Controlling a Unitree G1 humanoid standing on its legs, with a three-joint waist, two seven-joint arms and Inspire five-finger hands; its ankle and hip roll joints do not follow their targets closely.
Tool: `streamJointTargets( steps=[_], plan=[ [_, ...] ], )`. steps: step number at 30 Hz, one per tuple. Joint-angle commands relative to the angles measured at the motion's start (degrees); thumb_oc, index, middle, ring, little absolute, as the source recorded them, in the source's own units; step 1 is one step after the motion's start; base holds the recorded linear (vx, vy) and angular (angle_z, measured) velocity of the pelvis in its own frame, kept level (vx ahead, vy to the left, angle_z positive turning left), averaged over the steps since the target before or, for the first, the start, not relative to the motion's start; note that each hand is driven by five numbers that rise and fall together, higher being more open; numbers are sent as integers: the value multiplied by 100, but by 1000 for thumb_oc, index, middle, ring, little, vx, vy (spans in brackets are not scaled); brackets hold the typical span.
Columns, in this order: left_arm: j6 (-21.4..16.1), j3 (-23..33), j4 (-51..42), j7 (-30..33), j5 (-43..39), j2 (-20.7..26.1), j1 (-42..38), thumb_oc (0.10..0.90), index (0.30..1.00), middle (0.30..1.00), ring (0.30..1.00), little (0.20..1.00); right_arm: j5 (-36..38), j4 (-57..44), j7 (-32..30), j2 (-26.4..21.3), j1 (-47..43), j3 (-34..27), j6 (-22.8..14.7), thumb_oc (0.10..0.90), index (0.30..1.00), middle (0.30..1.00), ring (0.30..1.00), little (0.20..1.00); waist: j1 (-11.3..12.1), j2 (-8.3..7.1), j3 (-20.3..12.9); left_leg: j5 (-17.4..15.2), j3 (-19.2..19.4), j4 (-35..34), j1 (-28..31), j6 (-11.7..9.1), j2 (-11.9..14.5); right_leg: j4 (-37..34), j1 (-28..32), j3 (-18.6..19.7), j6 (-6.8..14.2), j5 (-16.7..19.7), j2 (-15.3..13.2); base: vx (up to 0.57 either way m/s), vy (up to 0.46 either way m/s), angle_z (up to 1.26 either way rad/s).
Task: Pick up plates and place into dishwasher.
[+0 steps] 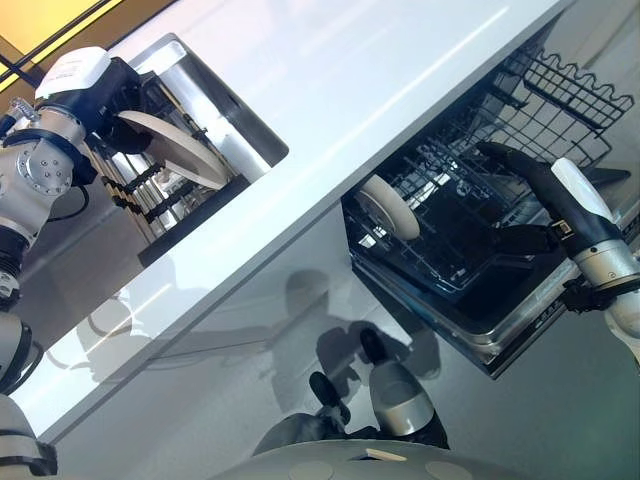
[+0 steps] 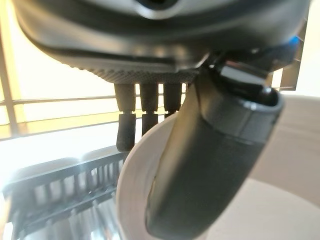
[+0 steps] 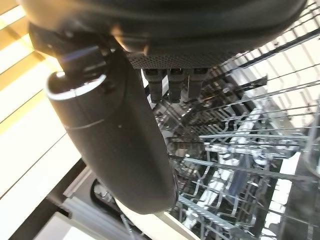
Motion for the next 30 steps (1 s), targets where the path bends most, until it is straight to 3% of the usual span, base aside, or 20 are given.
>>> streamJointTargets(
  steps=[1, 13, 30],
  plan=[
    [-116, 407, 77, 137, -22, 383, -141, 100, 300, 300, 300, 200, 57, -442, -279, -211, -53, -723, -502, 800, 900, 900, 900, 900, 83, -168, -830, -264, 88, 278, -269, -29, -229, 385, -219, -200, 731, -438, -38, -12, -2, 9],
    [-237, 727, 44, 73, -290, 424, 167, 100, 300, 300, 300, 200, 13, -530, -256, -48, 46, -768, -552, 800, 900, 900, 900, 900, 131, -160, -963, -262, 57, 226, -170, -39, -227, 316, -98, -202, 739, -429, -26, -4, -2, 1],
    [-19, 2096, -192, 169, -2708, -348, 735, 100, 300, 300, 300, 200, -170, -508, -369, 430, 5, -666, -843, 800, 900, 900, 900, 900, 248, -447, -1397, -264, 43, 131, -41, -65, -105, 233, 99, -262, 652, -510, 112, -35, 0, 4]
  ],
)
